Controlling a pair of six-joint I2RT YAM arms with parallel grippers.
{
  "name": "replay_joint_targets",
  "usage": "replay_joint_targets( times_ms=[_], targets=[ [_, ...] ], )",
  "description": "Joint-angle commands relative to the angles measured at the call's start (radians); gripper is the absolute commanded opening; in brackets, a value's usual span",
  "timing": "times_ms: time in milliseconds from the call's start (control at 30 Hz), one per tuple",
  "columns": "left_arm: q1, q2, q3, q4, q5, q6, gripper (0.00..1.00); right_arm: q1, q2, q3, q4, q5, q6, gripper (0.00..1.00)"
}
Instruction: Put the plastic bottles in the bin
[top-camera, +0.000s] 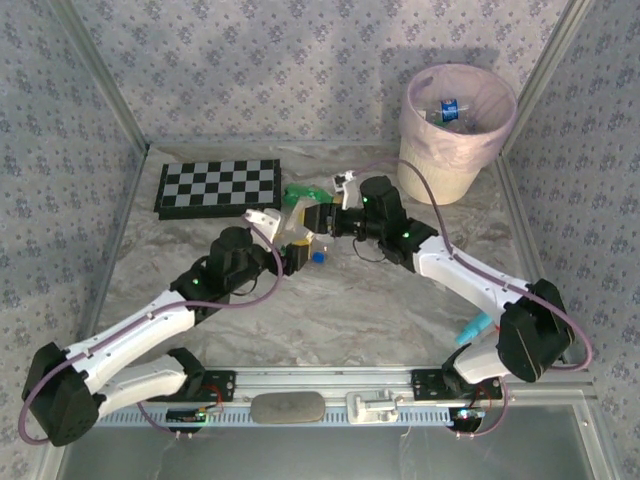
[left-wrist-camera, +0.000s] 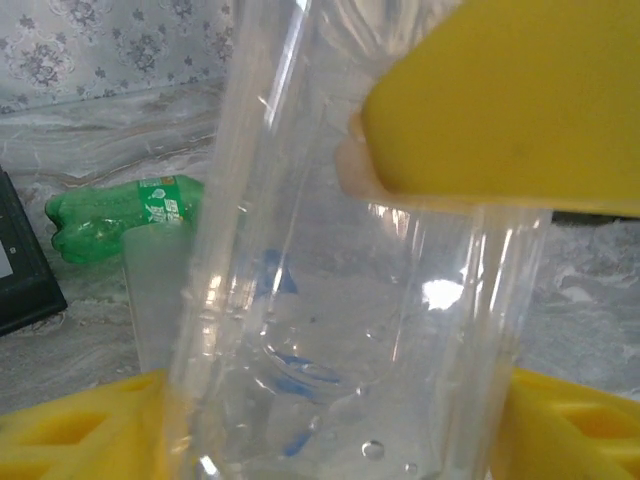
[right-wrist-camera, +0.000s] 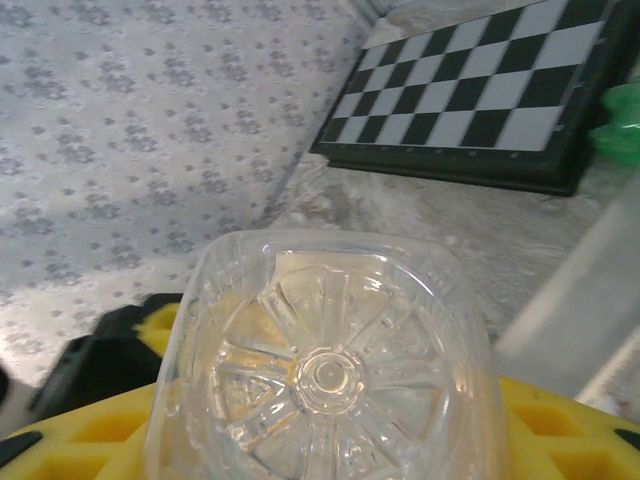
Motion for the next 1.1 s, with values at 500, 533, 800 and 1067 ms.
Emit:
replay_joint_targets(
  times_ms=[500,533,800,1067],
  targets=[
    [0.19,-0.067,-0.115,0.006,-0.13,-0.295,0.95,-0.38,-0.319,0.168,-0.383,0.302,-0.395,0.48],
    [0.196,-0.069,-0.121,0.004,-0.129,-0.307,0.95,-0.398,-0.313,0.196,-0.372,0.314,-0.418,0.47],
    [0.2,-0.035,-0.17,0.009,-0.031,-0.407,1.0,-0.511,-0.176,0.443,-0.266,0.413,-0.509,0.47],
    [0.198,-0.003,-0.219,0.046,0.047,-0.458,1.0,-0.608,-0.012,0.585,-0.098,0.528,-0.532,0.46]
  ],
)
